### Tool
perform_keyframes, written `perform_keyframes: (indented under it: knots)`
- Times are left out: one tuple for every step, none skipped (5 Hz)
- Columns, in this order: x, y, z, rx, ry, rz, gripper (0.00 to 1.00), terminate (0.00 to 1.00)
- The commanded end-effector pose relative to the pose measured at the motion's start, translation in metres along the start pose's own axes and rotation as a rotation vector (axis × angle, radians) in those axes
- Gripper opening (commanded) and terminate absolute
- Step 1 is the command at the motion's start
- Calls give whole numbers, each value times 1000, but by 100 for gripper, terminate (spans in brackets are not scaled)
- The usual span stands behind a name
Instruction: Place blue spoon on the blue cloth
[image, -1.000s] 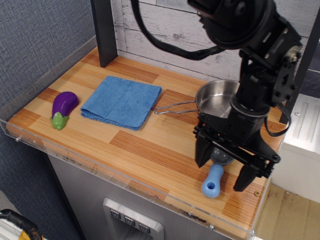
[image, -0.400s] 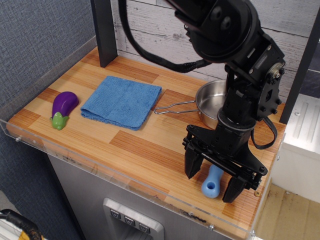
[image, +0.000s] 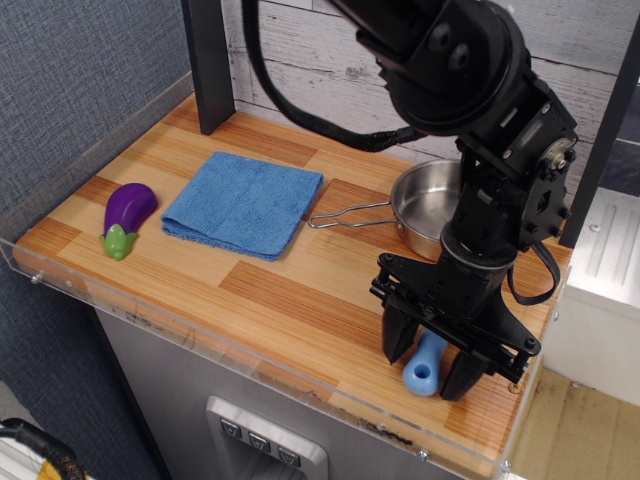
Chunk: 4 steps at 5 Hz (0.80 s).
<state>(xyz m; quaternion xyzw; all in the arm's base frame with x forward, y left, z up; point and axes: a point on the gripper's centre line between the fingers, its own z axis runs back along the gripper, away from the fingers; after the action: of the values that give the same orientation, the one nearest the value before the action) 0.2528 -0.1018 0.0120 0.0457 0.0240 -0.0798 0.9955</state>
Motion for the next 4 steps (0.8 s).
perform_keyframes:
  knots:
    - [1,2,5,7,-55,1,0,0]
    - [-1,6,11,34,-66,8,0,0]
    - [0,22,34,20,-145,2,0,0]
    - [-2,54,62,22,-197,17,0,0]
